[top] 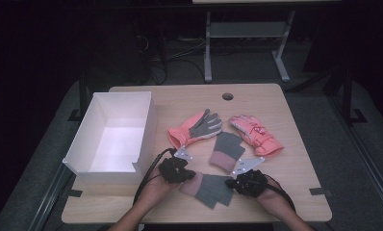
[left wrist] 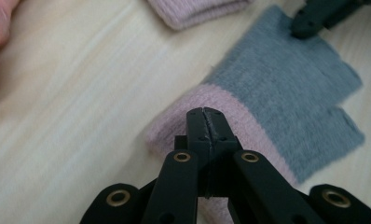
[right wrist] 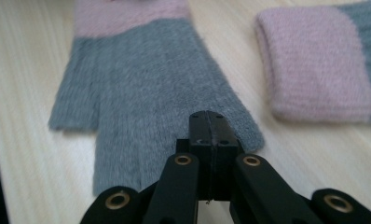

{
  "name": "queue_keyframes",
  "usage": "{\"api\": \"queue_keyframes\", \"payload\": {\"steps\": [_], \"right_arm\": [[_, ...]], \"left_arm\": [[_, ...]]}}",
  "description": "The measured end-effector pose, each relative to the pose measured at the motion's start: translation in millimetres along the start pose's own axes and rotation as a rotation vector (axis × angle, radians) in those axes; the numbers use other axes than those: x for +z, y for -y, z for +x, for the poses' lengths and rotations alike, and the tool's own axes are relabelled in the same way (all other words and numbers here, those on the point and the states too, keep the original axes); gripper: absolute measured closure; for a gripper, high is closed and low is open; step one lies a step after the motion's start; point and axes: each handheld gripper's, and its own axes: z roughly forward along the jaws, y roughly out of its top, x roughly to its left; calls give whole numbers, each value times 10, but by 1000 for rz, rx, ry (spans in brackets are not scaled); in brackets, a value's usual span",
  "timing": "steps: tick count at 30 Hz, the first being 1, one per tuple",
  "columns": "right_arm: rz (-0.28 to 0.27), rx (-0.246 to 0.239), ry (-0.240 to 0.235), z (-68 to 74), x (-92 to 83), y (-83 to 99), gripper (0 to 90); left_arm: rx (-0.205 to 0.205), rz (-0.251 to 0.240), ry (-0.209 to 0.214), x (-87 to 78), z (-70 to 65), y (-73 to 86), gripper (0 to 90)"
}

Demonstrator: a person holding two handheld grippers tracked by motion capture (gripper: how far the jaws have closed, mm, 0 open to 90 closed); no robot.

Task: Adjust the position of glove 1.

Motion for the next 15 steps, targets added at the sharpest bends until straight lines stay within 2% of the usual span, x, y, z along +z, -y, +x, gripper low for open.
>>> {"api": "queue_keyframes", "payload": {"steps": [9, 13, 15], "right_arm": [[-11, -15, 1, -22, 169, -189, 900], [-13, -21, -1, -26, 276, -314, 900], [-19, -31, 7, -33, 369, -421, 900]], "left_arm": [[-34, -3, 21, -168, -68, 251, 898], [-35, -4, 34, -233, -104, 351, 897], [-53, -15, 45, -253, -123, 393, 897]]}}
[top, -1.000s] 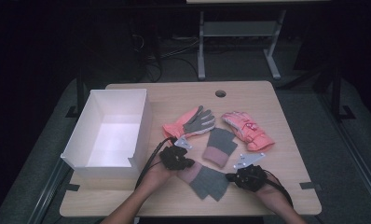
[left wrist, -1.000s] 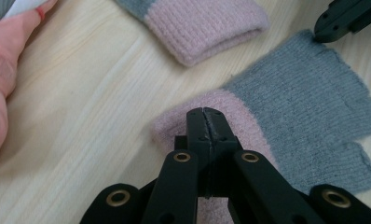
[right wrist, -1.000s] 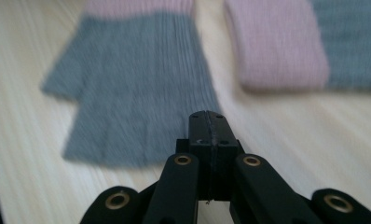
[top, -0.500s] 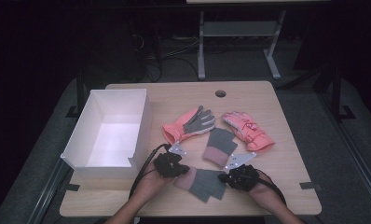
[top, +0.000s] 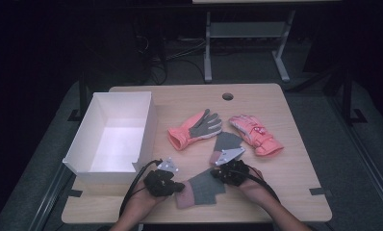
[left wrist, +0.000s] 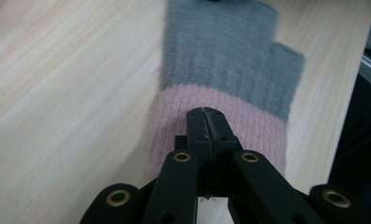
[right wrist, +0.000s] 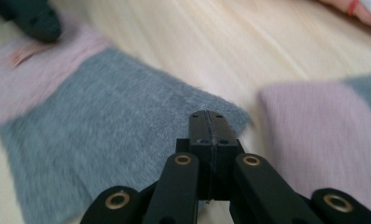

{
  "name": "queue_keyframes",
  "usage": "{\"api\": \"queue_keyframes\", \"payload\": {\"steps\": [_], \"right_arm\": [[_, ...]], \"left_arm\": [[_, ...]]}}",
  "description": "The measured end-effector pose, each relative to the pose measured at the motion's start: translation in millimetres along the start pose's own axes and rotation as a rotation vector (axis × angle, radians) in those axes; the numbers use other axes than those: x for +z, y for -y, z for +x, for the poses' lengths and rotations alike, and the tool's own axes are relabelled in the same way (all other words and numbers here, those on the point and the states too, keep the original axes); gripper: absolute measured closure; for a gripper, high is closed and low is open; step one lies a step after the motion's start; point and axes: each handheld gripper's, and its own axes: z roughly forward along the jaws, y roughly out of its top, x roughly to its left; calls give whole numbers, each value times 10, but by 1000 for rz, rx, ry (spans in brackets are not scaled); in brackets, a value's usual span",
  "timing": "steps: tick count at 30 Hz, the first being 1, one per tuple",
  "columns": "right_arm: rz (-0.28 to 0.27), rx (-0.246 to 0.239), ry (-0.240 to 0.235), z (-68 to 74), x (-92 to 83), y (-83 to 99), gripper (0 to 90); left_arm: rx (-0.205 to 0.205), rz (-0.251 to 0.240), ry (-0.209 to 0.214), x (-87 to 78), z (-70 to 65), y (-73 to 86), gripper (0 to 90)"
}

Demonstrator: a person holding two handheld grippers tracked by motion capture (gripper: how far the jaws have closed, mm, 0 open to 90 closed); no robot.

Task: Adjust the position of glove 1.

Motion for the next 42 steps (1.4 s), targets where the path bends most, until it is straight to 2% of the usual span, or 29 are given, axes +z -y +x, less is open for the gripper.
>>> {"api": "queue_keyframes", "payload": {"steps": [2, 3, 4, 8, 12, 14, 15, 17, 20, 21, 23, 28, 29, 30, 31, 33, 35, 36, 38, 40, 42], "right_arm": [[-3, -9, 2, -12, 33, -33, 900], [0, -10, 4, -30, 87, -97, 900], [-4, -11, 7, -36, 116, -128, 900], [-18, -8, 8, -54, 221, -232, 900], [-25, -14, 10, -56, 244, -280, 900], [-38, -8, 4, -48, 200, -276, 900], [-49, -2, -4, -31, 102, -252, 900], [-61, 3, -14, 3, -8, -198, 900], [-69, 5, -21, 64, -107, -118, 900], [-65, 8, -42, 131, -181, -39, 900], [-54, 11, -59, 215, -218, 40, 900], [-25, 2, -93, 346, -205, 133, 900], [-17, -9, -102, 370, -168, 122, 900], [-7, -11, -103, 379, -143, 114, 900], [8, -14, -100, 386, -118, 110, 900], [16, -17, -101, 384, -84, 110, 900], [21, -31, -87, 366, -81, 97, 900], [21, -23, -86, 361, -76, 87, 900], [19, -19, -83, 349, -66, 79, 900], [20, -18, -73, 302, -37, 44, 900], [22, -16, -69, 286, -29, 31, 900]], "left_arm": [[-5, -2, -1, -4, -6, 10, 897], [11, 8, 3, -14, -2, 17, 897], [1, 3, 7, -9, -14, 18, 897], [3, 7, 24, 5, -46, 15, 897], [12, 10, 36, -7, -60, 1, 897], [17, -8, 37, -42, -43, -11, 897], [6, -27, 27, -76, -22, -30, 897], [1, -33, 15, -90, 7, -50, 897], [-1, -31, -6, -77, 36, -66, 897], [-5, -24, -19, -43, 61, -77, 897], [12, 2, -28, -22, 86, -85, 898], [15, 12, -31, 7, 93, -90, 897], [14, 9, -31, 11, 93, -88, 898], [-4, -2, -28, 19, 78, -82, 898], [2, 2, -27, 18, 80, -79, 897], [10, 17, -21, 17, 79, -68, 897], [2, 10, -13, 26, 64, -60, 898], [19, 25, -10, 17, 68, -60, 897], [16, 22, -9, 19, 59, -56, 897], [-6, 10, 4, 27, 29, -44, 897], [-2, 9, 9, 29, 25, -44, 897]]}}
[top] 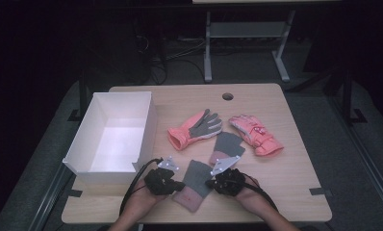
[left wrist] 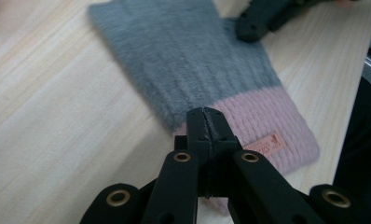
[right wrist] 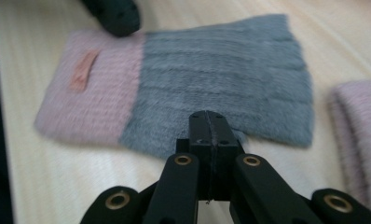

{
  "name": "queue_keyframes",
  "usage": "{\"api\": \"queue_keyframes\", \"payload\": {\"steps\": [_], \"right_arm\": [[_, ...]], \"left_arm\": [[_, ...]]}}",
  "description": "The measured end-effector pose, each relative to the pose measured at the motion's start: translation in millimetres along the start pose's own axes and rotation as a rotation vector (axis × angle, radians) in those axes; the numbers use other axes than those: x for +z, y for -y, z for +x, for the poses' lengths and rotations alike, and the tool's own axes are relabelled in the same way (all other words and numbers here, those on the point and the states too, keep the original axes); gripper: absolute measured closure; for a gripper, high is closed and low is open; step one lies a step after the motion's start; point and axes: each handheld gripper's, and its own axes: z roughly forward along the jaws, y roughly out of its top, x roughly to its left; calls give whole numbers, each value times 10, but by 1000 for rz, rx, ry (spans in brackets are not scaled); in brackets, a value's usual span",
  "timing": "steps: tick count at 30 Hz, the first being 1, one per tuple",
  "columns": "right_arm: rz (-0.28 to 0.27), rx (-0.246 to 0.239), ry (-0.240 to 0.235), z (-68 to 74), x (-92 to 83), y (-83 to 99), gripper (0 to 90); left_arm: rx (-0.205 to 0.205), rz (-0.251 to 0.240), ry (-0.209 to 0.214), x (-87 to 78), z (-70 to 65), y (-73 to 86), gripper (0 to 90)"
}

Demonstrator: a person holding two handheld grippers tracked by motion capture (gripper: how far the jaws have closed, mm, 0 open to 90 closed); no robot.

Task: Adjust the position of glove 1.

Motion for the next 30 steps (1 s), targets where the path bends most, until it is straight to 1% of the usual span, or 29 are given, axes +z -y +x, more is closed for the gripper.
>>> {"api": "queue_keyframes", "payload": {"steps": [1, 2, 3, 4, 6, 7, 9, 15, 16, 19, 20, 21, 24, 25, 26, 27, 28, 29, 30], "right_arm": [[-4, -4, 8, -20, 12, -10, 900], [-5, 2, 8, -34, 19, -24, 900], [-7, 6, 12, -56, 28, -36, 900], [-12, 13, 24, -82, 39, -48, 900], [-12, 18, 32, -105, 47, -63, 900], [-12, 17, 32, -120, 54, -71, 900], [-15, 18, 37, -142, 75, -97, 900], [-20, 9, 49, -191, 130, -165, 900], [-20, 13, 54, -215, 146, -182, 900], [-20, 14, 58, -229, 148, -194, 900], [-19, 16, 66, -250, 146, -193, 900], [-17, 17, 69, -256, 140, -192, 900], [-31, 26, 70, -272, 101, -187, 900], [-45, 27, 66, -281, 61, -184, 900], [-65, 23, 75, -294, -41, -173, 900], [-65, 23, 75, -294, -41, -173, 900], [-93, 40, 82, -316, -149, -137, 900], [-93, 40, 82, -316, -149, -137, 900], [-108, 60, 88, -350, -260, -75, 900]], "left_arm": [[4, 1, 4, 4, -4, -1, 897], [19, 17, 10, 2, -5, -9, 897], [11, 6, 16, 18, -23, -12, 897], [30, 21, 28, 24, -36, -25, 897], [25, 12, 35, 38, -56, -28, 897], [47, 17, 48, 54, -79, -41, 897], [57, 10, 69, 90, -122, -68, 897], [79, 9, 93, 161, -162, -128, 897], [86, 9, 107, 204, -170, -168, 897], [91, 11, 119, 252, -174, -206, 897], [99, 13, 135, 301, -178, -243, 897], [99, 7, 141, 323, -182, -259, 898], [96, 4, 148, 359, -185, -293, 897], [98, 4, 147, 378, -186, -316, 897], [95, 0, 152, 410, -191, -349, 897], [95, 0, 152, 410, -191, -349, 898], [86, -7, 159, 448, -198, -384, 898], [86, -7, 159, 448, -198, -384, 898], [82, -7, 170, 485, -202, -419, 897]]}}
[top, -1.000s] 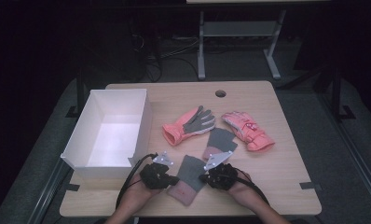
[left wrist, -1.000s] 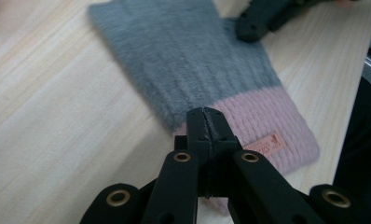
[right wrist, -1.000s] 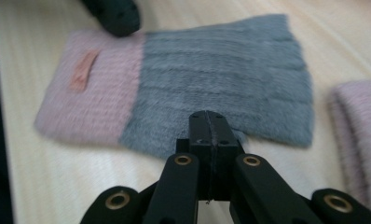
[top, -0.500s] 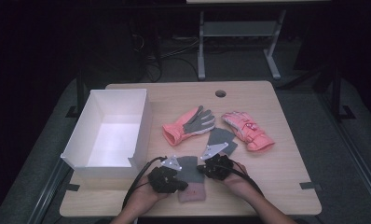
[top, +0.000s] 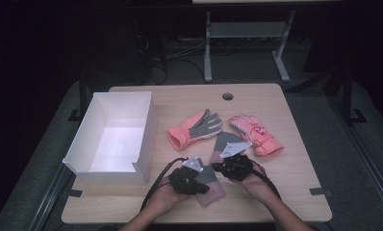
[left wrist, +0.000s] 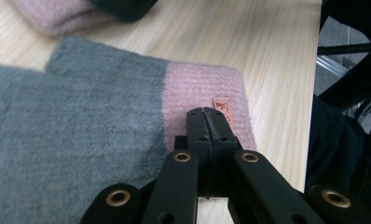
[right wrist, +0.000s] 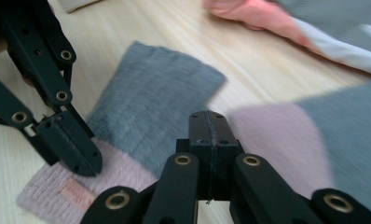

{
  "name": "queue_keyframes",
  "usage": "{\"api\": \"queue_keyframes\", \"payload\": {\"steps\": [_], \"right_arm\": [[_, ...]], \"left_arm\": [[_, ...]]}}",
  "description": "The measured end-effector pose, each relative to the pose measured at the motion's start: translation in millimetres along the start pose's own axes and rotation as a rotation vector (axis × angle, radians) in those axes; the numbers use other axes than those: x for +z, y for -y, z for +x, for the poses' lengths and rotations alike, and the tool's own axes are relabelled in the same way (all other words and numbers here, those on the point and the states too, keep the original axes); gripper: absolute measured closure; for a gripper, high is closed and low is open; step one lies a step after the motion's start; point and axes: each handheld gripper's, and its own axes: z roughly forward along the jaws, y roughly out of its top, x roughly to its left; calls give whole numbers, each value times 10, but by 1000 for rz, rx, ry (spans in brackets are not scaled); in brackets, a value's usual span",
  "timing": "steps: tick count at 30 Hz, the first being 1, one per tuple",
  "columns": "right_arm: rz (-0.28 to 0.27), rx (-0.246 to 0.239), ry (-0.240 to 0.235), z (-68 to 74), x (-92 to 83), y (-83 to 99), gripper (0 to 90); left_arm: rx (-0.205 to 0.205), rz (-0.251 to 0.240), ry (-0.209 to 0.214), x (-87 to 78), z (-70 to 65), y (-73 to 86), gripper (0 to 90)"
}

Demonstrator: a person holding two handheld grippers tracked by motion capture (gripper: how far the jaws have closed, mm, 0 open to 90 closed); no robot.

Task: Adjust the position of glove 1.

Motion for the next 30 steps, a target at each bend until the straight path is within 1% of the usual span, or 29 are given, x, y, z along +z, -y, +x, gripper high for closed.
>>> {"api": "queue_keyframes", "payload": {"steps": [1, 2, 3, 4, 6, 8, 9, 10, 11, 12, 13, 14, 15, 16, 17, 18, 19, 20, 21, 22, 23, 24, 25, 26, 27, 29, 30], "right_arm": [[0, 0, 0, 0, 0, 0, 900], [-1, 14, 9, -27, -53, 28, 900], [-8, 20, 23, -70, -109, 65, 900], [-13, 41, 36, -129, -179, 106, 900], [-21, 64, 52, -188, -245, 134, 900], [-34, 76, 63, -237, -287, 145, 900], [-37, 80, 67, -252, -297, 147, 900], [-37, 86, 72, -264, -302, 147, 900], [-37, 86, 72, -264, -302, 147, 900], [-36, 93, 71, -288, -286, 138, 900], [-36, 93, 71, -288, -286, 138, 900], [-32, 95, 71, -294, -275, 130, 900], [-27, 95, 75, -307, -230, 107, 900], [-20, 92, 74, -313, -205, 94, 900], [-20, 92, 74, -313, -205, 94, 900], [-11, 92, 74, -313, -139, 73, 900], [-11, 92, 74, -313, -139, 73, 900], [9, 90, 71, -317, -70, 39, 900], [13, 86, 71, -322, -33, 16, 900], [11, 84, 73, -327, 8, -8, 900], [15, 79, 76, -334, 43, -35, 900], [17, 81, 75, -340, 78, -60, 900], [17, 81, 75, -340, 78, -60, 900], [31, 77, 81, -356, 153, -90, 900], [38, 77, 80, -365, 188, -89, 900], [76, 75, 84, -367, 248, -57, 900], [74, 72, 84, -369, 259, -42, 900]], "left_arm": [[0, 0, 0, 0, 0, 0, 897], [-4, -8, 7, 26, -2, -17, 897], [-10, -13, 12, 43, -7, -30, 897], [-12, -18, 16, 64, -11, -49, 898], [-2, -16, 14, 69, -13, -68, 897], [1, -20, 14, 59, -15, -69, 897], [5, -33, 3, 9, -19, -60, 897], [10, -37, -5, -34, -16, -48, 896], [10, -37, -5, -34, -16, -48, 885], [12, -57, -17, -127, -4, -6, 863], [12, -57, -17, -127, -4, -6, 840], [17, -63, -30, -178, 5, 21, 840], [20, -78, -61, -267, 17, 83, 774], [23, -81, -82, -305, 24, 113, 735], [23, -81, -82, -305, 24, 113, 696], [15, -86, -106, -363, 43, 166, 634], [15, -86, -106, -363, 43, 166, 582], [16, -89, -122, -405, 45, 216, 554], [17, -96, -134, -418, 44, 240, 510], [17, -96, -134, -418, 44, 240, 453], [16, -100, -141, -425, 41, 260, 419], [26, -112, -161, -453, 34, 300, 384], [26, -112, -161, -453, 34, 300, 348], [30, -124, -176, -475, 24, 331, 318], [27, -128, -182, -479, 21, 342, 288], [28, -132, -196, -481, 26, 347, 230], [27, -129, -198, -483, 31, 343, 211]]}}
